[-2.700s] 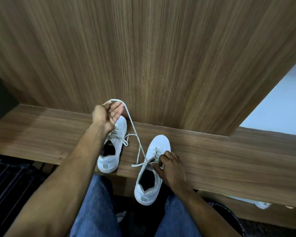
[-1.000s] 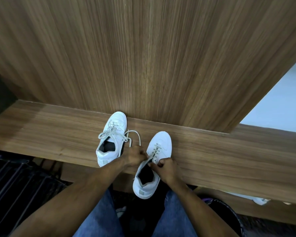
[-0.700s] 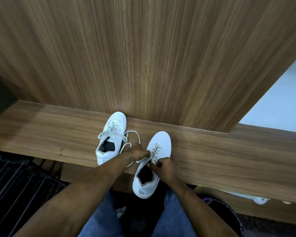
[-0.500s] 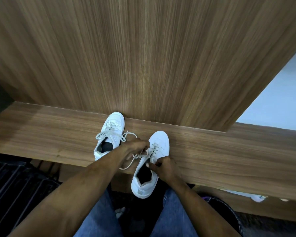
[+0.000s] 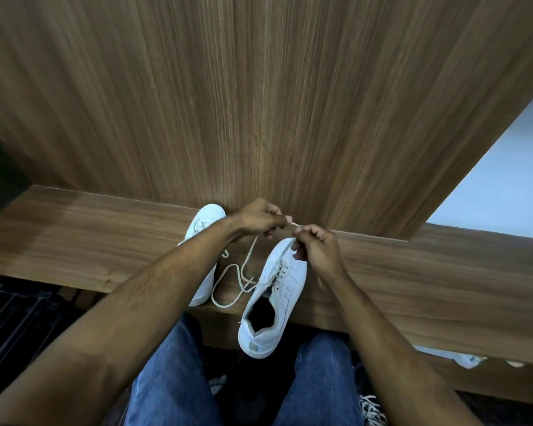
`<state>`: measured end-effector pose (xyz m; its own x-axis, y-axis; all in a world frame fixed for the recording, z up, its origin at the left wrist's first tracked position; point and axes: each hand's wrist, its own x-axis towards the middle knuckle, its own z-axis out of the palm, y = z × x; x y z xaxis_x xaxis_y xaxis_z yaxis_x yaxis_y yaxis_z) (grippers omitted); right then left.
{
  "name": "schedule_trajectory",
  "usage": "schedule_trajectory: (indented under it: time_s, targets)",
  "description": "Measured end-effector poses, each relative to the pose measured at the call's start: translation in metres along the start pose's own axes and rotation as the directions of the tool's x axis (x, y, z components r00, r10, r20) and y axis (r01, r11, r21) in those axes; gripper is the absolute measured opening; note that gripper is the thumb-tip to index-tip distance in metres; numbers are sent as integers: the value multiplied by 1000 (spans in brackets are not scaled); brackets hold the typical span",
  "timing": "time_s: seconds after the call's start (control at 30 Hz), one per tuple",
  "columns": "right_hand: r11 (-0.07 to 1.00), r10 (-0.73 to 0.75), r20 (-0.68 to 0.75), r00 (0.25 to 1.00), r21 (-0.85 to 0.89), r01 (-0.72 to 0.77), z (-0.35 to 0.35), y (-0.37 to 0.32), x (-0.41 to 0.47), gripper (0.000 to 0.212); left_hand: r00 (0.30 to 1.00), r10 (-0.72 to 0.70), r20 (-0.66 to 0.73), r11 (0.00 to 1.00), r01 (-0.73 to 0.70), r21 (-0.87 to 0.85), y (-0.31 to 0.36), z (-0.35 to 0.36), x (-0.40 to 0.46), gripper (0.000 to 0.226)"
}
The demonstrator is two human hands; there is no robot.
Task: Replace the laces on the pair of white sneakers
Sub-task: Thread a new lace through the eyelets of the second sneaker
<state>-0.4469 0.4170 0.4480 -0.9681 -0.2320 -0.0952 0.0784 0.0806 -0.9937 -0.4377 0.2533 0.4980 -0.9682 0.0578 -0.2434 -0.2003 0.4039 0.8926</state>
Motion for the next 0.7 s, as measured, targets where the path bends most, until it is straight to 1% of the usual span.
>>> schedule_trajectory:
  time_s: [0.07, 0.13, 0.2, 0.27, 0.3, 0.33, 0.4, 0.43, 0.47, 0.53, 0.57, 0.6, 0.63, 0.7]
  targets:
    - [984, 146, -174, 974, 131, -124, -14, 12, 1, 20, 999, -33, -14, 998, 34, 60, -21, -5, -4, 29]
    - [929, 320, -273, 907, 280, -243, -31, 29, -1, 19, 997, -65, -40, 991, 70, 114, -49, -12, -7, 33]
    - [872, 458, -296, 838, 333, -359, -44, 47, -4, 17, 991, -104, -79, 988, 112, 108, -72, -17, -10, 34]
    - [842, 526, -267, 807, 300, -450, -49, 61, -8, 13, 987, -137, -89, 985, 145, 98, -85, -17, -12, 27]
    - [848, 520, -254, 815, 269, -457, -46, 65, -8, 9, 985, -147, -90, 983, 156, 99, -86, -15, -13, 24]
    - [874, 478, -255, 840, 228, -428, -42, 65, -10, 12, 985, -148, -93, 984, 157, 88, -87, -12, -13, 24]
    - [951, 307, -243, 920, 53, -304, -30, 62, -10, 29, 987, -126, -96, 989, 133, 63, -83, -5, -12, 24]
    - [971, 220, -177, 959, -59, -233, -23, 58, -11, 34, 990, -110, -90, 991, 117, 70, -79, 0, -12, 22]
    - [975, 156, -73, 985, -146, -165, -15, 52, -13, 35, 993, -95, -71, 992, 101, 79, -76, 5, -11, 20]
    - [961, 72, 137, 988, -274, -32, -2, 47, -14, 24, 997, -68, -40, 992, 72, 103, -71, 14, -9, 22]
    - [936, 35, 193, 981, -349, 35, 2, 47, -13, 14, 998, -54, -29, 991, 57, 122, -70, 17, -8, 26]
    - [904, -1, 211, 977, -417, 91, 4, 48, -12, 8, 999, -48, -22, 988, 50, 143, -71, 19, -7, 28]
    - [877, -22, 195, 981, -467, 113, 3, 53, -10, 15, 998, -54, -22, 987, 57, 149, -72, 19, -7, 29]
    - [872, 1, 93, 996, -487, 44, -3, 55, -8, 24, 995, -87, -43, 989, 91, 119, -75, 16, -10, 28]
